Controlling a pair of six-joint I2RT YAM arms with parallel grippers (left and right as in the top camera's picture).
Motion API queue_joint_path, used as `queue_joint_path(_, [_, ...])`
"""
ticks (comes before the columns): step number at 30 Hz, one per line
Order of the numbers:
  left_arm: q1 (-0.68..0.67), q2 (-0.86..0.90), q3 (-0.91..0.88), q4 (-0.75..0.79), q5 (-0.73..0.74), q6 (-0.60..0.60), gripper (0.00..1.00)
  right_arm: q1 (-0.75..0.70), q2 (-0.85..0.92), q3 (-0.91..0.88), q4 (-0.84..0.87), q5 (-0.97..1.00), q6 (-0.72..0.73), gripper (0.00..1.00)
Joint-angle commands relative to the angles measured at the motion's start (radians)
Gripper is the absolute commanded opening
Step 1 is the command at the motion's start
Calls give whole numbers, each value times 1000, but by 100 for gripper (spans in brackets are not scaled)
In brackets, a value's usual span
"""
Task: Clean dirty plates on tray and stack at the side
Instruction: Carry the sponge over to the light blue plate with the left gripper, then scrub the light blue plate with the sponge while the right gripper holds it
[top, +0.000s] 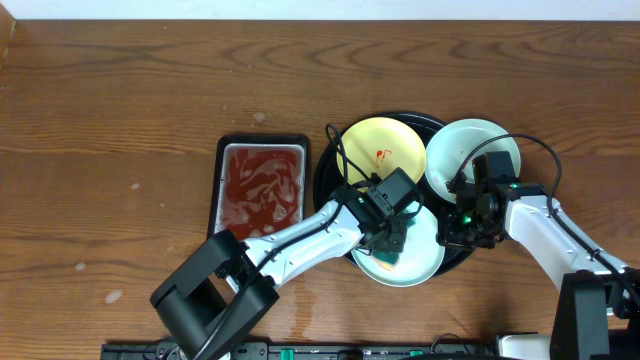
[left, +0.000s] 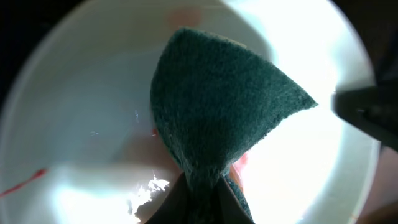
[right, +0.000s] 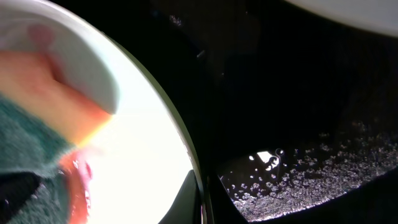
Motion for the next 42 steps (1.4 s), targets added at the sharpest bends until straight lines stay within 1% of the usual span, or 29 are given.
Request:
queue_joint_path(1, [29, 7, 1, -60, -153, -9, 7, 10, 7, -4, 3, 34, 11, 1])
queue_joint_path(4, [51, 7, 2, -92, -143, -11, 7, 10, 7, -4, 2, 33, 11, 1])
queue_joint_path(6, [56, 7, 2, -107, -113, -33, 7, 10, 7, -4, 2, 33, 11, 1])
queue_joint_path(9, [51, 7, 2, -89, 31, -31, 7, 10, 7, -4, 3, 34, 11, 1])
queue_joint_path(13, [27, 7, 2, -5, 268, -9, 7, 10, 7, -4, 3, 33, 11, 1])
queue_joint_path(14, [19, 7, 2, 18, 301, -8, 8, 10, 7, -4, 3, 33, 11, 1])
queue_joint_path(16, [1, 7, 2, 46, 322, -9, 8, 10, 7, -4, 3, 34, 11, 1])
queue_joint_path(19, [-19, 8, 2, 56, 314, -9, 7, 10, 7, -4, 2, 34, 11, 1])
queue_joint_path(22, [-23, 8, 1, 47, 259, -14, 8, 10, 7, -4, 2, 33, 11, 1])
queue_joint_path(26, [-23, 8, 1, 31, 140, -25, 8, 10, 7, -4, -1, 33, 11, 1])
queue_joint_path(29, [-23, 10, 1, 4, 13, -27, 7, 10, 7, -4, -2, 33, 11, 1])
queue_joint_path(32, [-23, 21, 1, -26, -107, -58, 8, 10, 7, -4, -5, 33, 11, 1])
queue_joint_path(37, [-7, 37, 2, -55, -133, -57, 7, 10, 7, -4, -11, 34, 11, 1])
queue_joint_path(42, [47, 14, 3, -105, -174, -43, 8, 10, 7, -4, -13, 34, 11, 1])
